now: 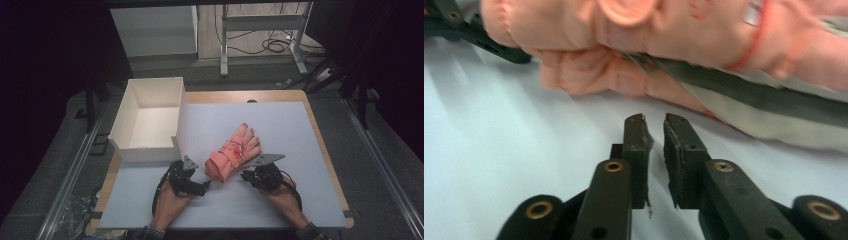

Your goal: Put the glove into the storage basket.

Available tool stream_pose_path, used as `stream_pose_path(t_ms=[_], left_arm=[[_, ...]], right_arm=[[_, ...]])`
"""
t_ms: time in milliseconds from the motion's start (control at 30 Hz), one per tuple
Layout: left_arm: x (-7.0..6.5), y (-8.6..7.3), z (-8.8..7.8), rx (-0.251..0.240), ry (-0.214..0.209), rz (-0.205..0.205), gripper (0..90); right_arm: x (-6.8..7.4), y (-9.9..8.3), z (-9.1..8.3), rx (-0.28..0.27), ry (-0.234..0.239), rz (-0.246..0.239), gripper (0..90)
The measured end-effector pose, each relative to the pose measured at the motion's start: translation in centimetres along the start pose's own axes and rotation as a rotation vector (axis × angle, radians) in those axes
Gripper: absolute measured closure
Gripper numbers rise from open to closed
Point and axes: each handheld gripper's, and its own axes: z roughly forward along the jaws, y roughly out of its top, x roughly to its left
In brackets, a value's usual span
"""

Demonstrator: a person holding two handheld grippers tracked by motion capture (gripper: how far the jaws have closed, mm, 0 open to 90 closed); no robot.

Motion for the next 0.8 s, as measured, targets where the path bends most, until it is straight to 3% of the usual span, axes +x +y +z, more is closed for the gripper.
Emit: stream_pose_path(t_ms=[167,367,567,800], left_arm=[[0.0,0.0,0.0,0.000,-0.006,0.015,0.0],[-0.7,0.3,-0.2,0.014,-0.044,0.044,0.1],[-1.7,1.0,-0.9,0.015,-0.102,0.062,0.0],[-1.8,1.9,-2.2,0.032,-0.116,0.089,0.0]], right_arm=[[-0.9,-0.8,-0.9,-0.005,-0.054,-0.010,69.5],[-1.9,-1.7,-1.9,-0.015,-0.105,0.001,53.6],[-3.0,-2.6,-2.8,-0.016,-0.143,0.031,39.8],[-4.4,-3.7,-3.5,-0.003,-0.179,0.070,27.9]])
